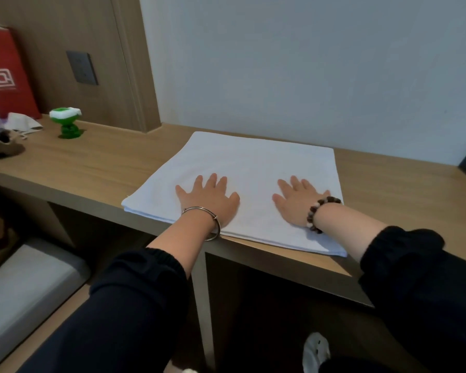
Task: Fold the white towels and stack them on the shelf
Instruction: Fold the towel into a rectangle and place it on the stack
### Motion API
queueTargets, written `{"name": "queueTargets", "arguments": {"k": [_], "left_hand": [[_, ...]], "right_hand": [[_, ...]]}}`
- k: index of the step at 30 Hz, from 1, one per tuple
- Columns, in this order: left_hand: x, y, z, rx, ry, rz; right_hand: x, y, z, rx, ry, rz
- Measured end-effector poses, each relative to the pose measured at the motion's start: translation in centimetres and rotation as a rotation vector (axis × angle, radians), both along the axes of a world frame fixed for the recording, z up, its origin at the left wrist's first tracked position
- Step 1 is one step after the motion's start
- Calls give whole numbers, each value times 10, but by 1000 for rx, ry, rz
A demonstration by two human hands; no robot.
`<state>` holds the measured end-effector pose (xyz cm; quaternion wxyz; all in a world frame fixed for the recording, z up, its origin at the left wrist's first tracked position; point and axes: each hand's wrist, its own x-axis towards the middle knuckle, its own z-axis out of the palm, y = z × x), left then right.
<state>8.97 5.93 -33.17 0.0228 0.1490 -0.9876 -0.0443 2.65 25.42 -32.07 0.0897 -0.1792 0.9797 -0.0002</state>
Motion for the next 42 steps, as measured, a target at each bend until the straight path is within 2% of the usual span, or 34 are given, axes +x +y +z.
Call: {"name": "queueTargets", "arguments": {"k": [3, 7, 10, 17, 23, 25, 26, 29, 32, 36, 42], "left_hand": [[0, 1, 2, 0, -4, 27], [2, 2, 3, -4, -12, 79], [6, -1, 2, 2, -19, 117], [14, -5, 6, 8, -37, 161], [8, -15, 16, -4, -147, 261], [0, -12, 20, 13, -127, 263], [-5, -8, 21, 28, -105, 197], [-13, 11, 12, -2, -77, -49], [-17, 12, 0, -7, -55, -63], [-20, 9, -3, -43, -61, -88], [-19, 10, -6, -42, -48, -103]], "right_hand": [[19, 9, 12, 51, -7, -94], [66, -13, -3, -71, 37, -13], [70, 6, -5, -117, 93, 12], [62, 44, 2, -71, 44, -77], [83, 20, 7, -107, 8, -35], [89, 10, 15, -52, 56, -2], [87, 7, 21, -14, 102, 19], [63, 2, 40, -29, 164, -47], [13, -5, 35, -51, 183, 13], [-45, -7, 11, -106, 40, 128], [-118, 17, 1, -68, 92, -101]]}}
